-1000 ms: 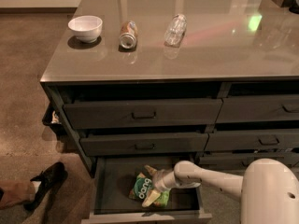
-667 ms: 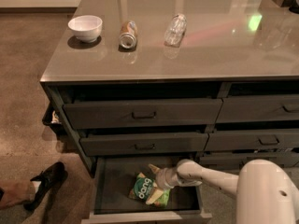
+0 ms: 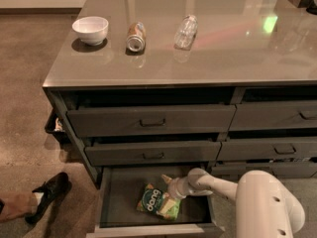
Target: Pick green rice chip bag from bottom drawer and place on counter
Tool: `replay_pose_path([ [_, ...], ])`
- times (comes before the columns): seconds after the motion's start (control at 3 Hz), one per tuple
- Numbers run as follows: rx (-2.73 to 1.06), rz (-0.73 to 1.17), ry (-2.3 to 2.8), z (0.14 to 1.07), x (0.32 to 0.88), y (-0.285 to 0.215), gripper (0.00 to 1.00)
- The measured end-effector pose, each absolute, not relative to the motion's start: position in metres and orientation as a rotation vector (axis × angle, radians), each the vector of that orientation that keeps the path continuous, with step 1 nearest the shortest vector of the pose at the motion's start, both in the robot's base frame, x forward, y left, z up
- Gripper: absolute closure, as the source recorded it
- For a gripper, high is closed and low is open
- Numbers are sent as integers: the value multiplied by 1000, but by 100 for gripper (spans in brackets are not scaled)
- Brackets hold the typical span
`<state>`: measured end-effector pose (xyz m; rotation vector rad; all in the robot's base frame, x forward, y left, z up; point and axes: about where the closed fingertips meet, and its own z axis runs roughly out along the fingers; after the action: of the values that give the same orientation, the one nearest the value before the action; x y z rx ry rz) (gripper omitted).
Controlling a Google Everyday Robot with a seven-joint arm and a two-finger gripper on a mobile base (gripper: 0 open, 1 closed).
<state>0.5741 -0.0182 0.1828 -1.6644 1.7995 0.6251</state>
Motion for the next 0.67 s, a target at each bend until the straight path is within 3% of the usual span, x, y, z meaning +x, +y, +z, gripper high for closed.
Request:
replay_pose_path([
  [0.67, -1644, 632, 1900, 150, 568, -32, 42],
])
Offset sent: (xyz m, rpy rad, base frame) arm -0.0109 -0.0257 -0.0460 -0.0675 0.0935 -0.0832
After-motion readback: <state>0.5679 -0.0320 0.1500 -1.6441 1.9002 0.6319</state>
